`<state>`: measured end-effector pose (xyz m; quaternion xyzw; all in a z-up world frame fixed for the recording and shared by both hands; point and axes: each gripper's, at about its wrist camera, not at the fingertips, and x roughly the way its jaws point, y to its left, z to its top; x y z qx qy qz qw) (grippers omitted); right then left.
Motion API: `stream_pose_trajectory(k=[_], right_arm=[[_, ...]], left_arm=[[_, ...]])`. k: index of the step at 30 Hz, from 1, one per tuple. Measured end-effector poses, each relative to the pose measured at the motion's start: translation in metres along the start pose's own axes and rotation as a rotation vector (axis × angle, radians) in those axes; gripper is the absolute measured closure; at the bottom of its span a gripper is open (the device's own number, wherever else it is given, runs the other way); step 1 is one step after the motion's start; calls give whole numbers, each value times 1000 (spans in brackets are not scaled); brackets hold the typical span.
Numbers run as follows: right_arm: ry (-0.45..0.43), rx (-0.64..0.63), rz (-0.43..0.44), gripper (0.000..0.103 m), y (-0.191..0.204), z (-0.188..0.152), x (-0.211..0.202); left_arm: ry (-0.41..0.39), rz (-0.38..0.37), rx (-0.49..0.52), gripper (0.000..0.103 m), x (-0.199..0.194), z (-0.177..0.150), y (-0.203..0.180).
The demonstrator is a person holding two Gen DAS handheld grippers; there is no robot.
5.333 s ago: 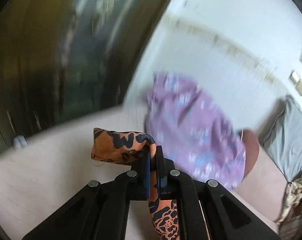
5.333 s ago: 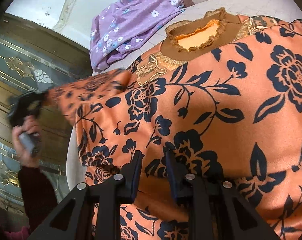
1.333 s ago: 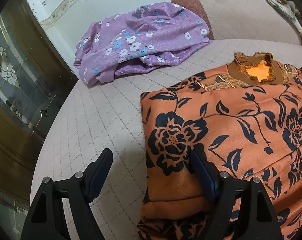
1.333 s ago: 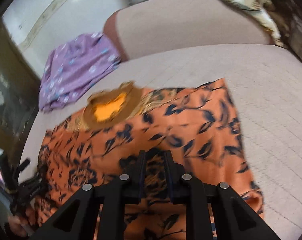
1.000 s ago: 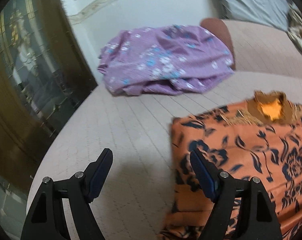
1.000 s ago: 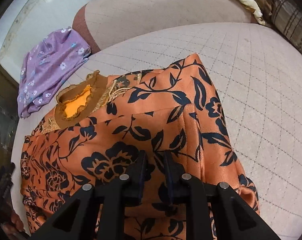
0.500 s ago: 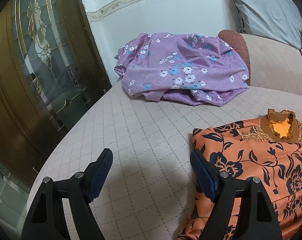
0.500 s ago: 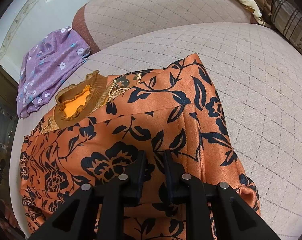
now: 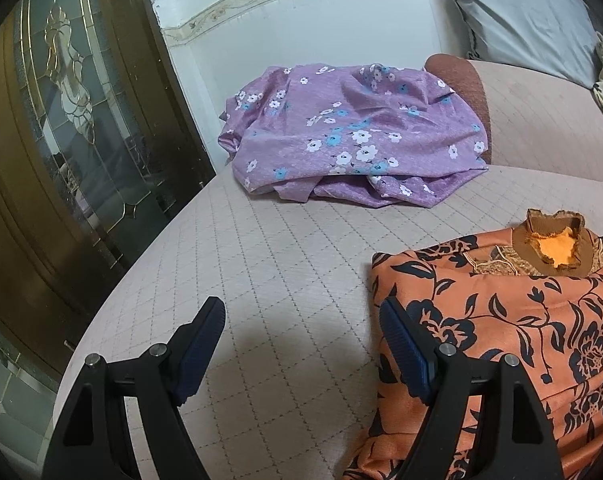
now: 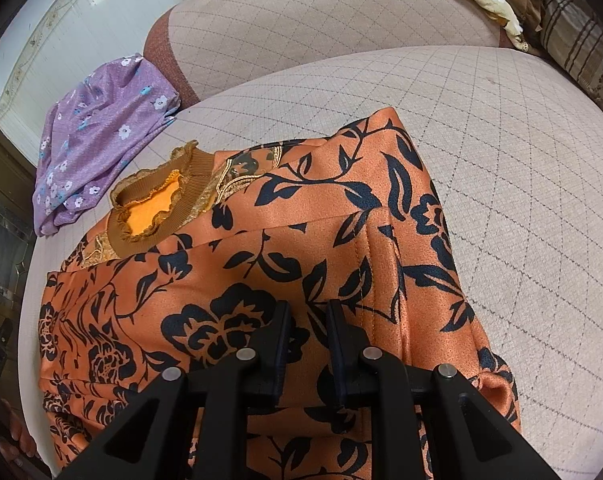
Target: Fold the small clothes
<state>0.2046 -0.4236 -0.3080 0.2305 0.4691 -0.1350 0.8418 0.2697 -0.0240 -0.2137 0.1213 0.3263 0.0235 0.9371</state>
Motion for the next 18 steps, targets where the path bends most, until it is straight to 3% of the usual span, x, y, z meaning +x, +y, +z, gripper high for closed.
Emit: stream_pose_trajectory(k=[13,18], right_arm=[[0,-1,2,81,0,0,0],[-9,3,18,81,0,2,-3]], left_arm=[[12,-19,31,23,4,0,-15],[93,-75,70,23,21,-6,-28]])
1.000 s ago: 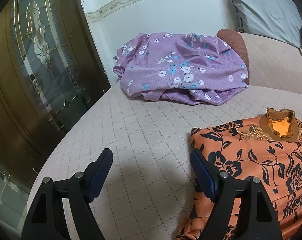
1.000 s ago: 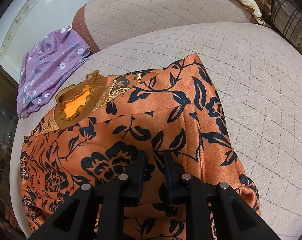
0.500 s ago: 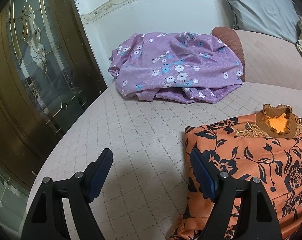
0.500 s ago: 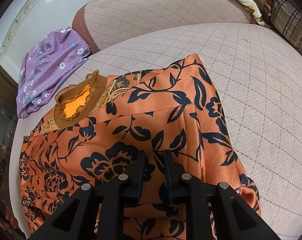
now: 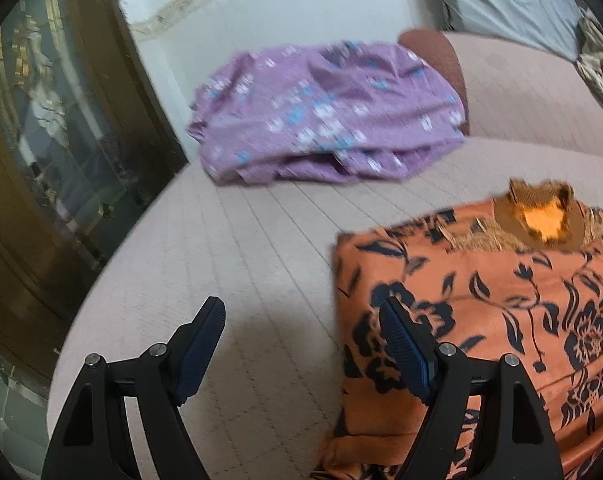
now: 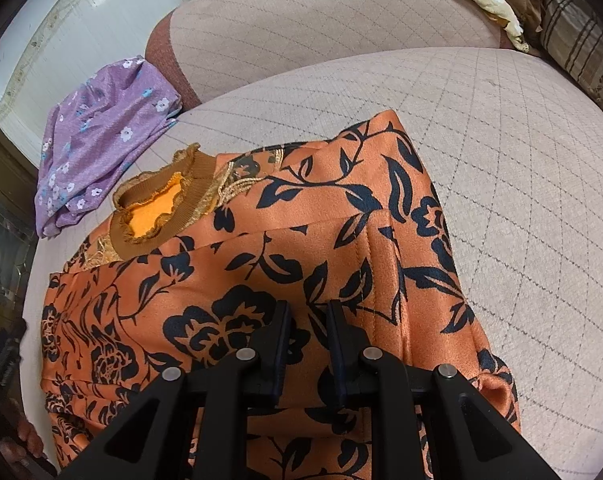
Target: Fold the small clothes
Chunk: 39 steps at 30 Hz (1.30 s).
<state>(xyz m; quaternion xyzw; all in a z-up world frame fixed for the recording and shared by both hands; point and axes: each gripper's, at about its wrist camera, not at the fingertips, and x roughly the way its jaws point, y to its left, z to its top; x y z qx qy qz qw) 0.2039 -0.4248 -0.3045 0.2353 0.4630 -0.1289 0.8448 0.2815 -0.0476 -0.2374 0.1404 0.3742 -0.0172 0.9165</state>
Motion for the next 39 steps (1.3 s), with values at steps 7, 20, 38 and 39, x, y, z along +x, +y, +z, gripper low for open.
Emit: stream_pose_trajectory(k=[7,20,38,39], right_arm=[[-135,45,68,81,-8,11,-26],[-17,184,86,81,-29,14,3],[217,-387,368,79,90,-41,12],[243,-406,368,79,93,-42,12]], left_arm=[[89,-73,3,23,22,0,-14],[182,-142,-49,18,43,3,-8],[134,-223,211,18,21,-2,-52],[133,-226,238,18,19,-4,-53]])
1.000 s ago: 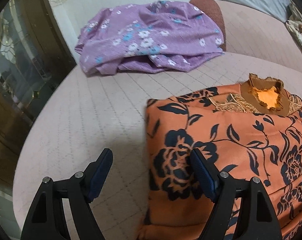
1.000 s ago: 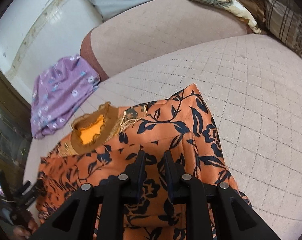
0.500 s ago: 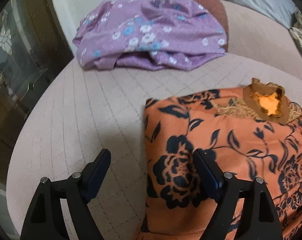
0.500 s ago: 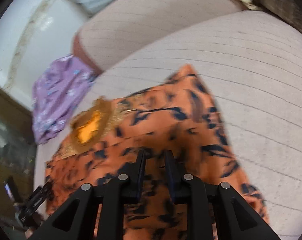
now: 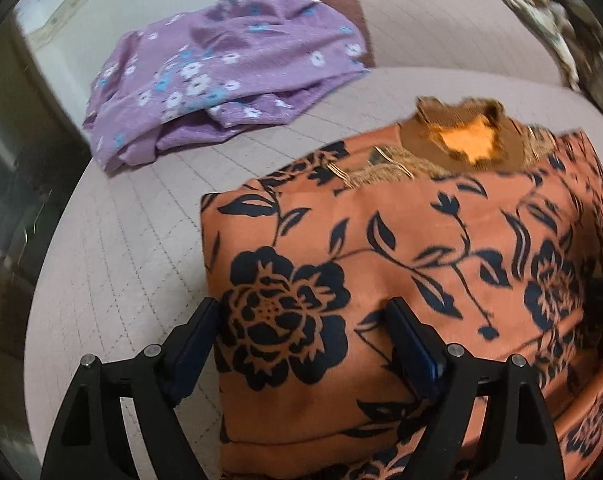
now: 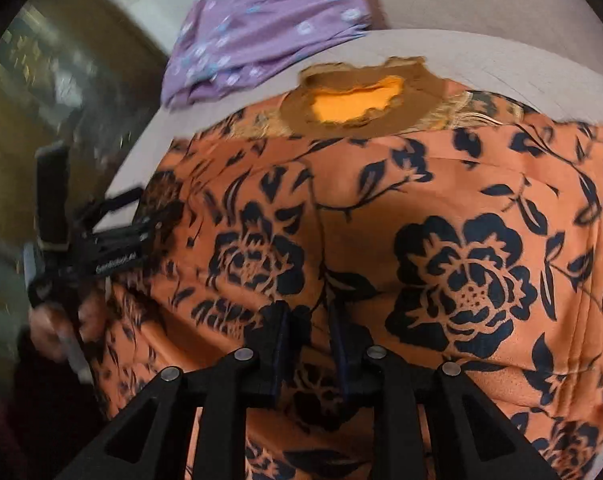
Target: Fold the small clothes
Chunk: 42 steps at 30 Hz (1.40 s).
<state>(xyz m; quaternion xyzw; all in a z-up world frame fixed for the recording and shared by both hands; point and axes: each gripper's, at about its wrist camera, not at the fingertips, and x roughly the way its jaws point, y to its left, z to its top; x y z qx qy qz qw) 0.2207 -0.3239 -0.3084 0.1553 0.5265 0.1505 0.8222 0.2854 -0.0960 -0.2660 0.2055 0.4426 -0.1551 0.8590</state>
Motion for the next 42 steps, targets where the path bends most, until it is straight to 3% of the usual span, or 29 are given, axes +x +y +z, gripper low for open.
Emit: stream_pose_trajectory(k=[3,7,12,17,21,24,30,33,37,42], right_arm=[[29,74,78,79,-11,1,3],[38,132,145,79,-22,6,7],[-5,75,86,79,-12,10,-2],[-163,195,-18,79,-38,12,-21],[-140,271,-14,79,-55,9,-12],[-161,238,-44,79,-47,12,-17],[-280,267,-23,78,-49,9,-32],[-224,320,-36,76,-62,7,-20],[-230,309,-47,76,-58,9,-19],[-338,304,5,75,-52,9,-36]], left_arm=[[9,-21,74,18,-1,-5,-5],[8,-53,93,18,-3,-9,-3],[-26,-59,59,18,-8,-6,3],[-48,-74,-15,18,-11,0,11],[-22,-15,50,17,-1,-5,-4],[-31,-8,62,17,-6,-4,-7],[-31,-4,62,17,-4,-4,-6],[-33,-2,64,17,-3,-4,-6],[-33,0,64,16,-3,-4,-7],[-34,1,65,16,-3,-5,-7]])
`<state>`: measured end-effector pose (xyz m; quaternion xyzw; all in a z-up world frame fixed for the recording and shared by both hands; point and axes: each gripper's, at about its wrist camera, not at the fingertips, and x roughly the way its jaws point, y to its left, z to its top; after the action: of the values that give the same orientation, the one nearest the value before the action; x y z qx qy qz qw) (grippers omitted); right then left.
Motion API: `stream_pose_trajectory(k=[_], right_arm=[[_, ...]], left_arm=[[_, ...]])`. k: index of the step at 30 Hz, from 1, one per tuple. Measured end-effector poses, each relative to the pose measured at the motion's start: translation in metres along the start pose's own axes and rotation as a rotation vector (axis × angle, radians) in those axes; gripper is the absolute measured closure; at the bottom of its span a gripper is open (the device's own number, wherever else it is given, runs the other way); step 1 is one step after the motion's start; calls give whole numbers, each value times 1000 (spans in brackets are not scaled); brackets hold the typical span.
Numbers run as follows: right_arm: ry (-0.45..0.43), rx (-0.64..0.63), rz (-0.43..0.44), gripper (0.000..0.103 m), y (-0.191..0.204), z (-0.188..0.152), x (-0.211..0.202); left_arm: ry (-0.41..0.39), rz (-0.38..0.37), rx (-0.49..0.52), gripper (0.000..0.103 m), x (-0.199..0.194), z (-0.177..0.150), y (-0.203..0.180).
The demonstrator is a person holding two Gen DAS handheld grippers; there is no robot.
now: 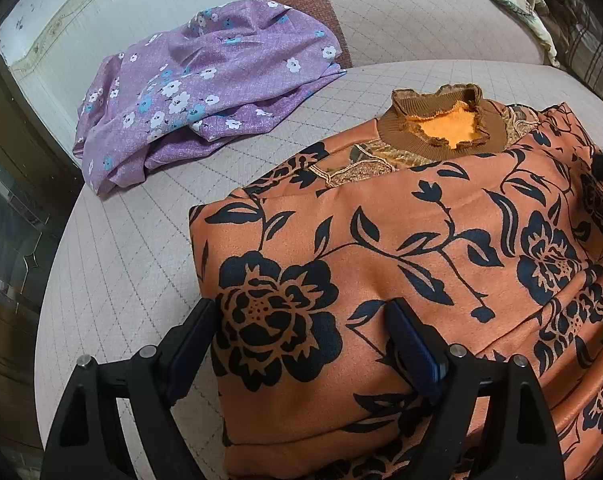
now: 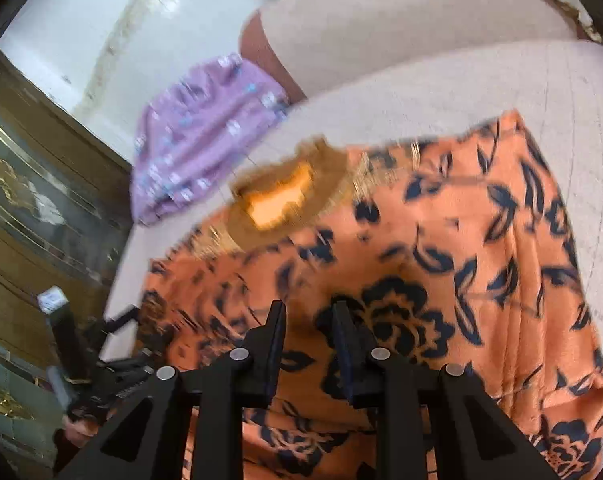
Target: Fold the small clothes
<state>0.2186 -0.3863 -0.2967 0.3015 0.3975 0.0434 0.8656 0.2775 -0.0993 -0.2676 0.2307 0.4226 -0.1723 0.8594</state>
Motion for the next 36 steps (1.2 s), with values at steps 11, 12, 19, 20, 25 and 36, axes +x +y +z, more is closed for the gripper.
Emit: stream_pose_trajectory(k=[11,12,19,20,25,36], right_arm=[[40,78,-103,63,-21,1,13],[38,76,-99,60,-21,0,13],[-6,62,-46,56,-14,-2,2],[-17,52,-29,56,-11,-2,-1],[49,7,-58,51,-4,-9,9],[1,9,-61,50,0,-28,-25]], left_arm=[[6,-5,-13,14,2,0,2],[7,-4,-14,14,2,0,2],[-15,13,-36,14,-10,-3,8],[-20,12,-48,14,-12,-4,12],[40,40,-64,14,-3,-17,20],[-7,76,-147,14,-41,-42,39]])
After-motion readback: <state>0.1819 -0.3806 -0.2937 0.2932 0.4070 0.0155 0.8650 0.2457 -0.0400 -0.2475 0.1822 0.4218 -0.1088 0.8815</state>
